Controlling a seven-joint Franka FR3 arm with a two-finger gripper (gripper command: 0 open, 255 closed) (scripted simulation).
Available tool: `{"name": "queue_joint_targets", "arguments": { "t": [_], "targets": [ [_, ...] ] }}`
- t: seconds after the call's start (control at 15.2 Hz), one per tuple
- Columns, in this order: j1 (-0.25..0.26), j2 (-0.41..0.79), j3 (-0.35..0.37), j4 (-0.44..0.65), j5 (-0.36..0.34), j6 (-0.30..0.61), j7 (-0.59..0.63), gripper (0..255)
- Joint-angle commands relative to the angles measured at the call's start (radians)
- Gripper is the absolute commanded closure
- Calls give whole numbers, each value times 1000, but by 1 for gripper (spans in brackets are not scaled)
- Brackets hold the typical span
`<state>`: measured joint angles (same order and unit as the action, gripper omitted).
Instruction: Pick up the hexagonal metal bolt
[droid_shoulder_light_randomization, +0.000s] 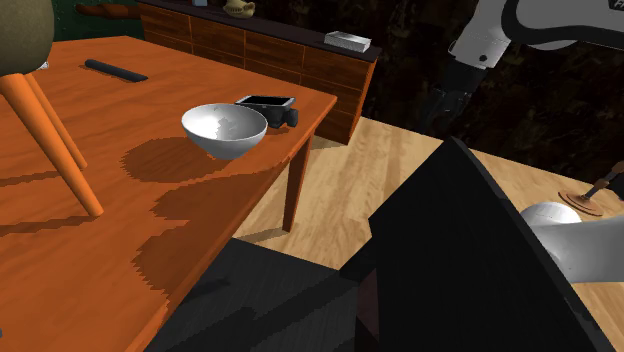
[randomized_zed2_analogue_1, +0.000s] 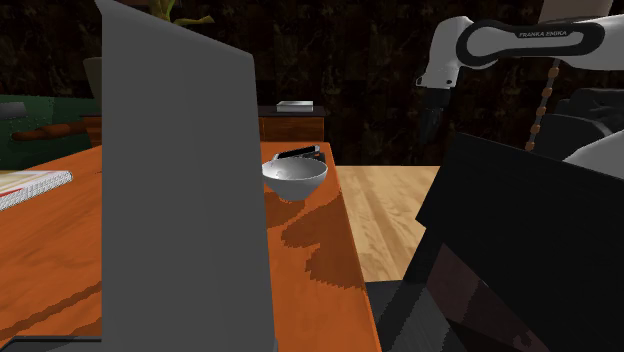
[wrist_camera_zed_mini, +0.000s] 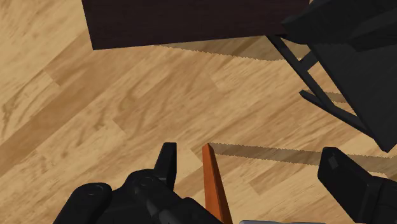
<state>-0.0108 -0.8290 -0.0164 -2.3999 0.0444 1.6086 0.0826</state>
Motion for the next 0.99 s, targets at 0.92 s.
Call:
{"name": "queue_joint_targets", "arguments": {
  "t": [0.92],
  "targets": [
    [119,510,123,375,9,125,-74,0]
  ]
}}
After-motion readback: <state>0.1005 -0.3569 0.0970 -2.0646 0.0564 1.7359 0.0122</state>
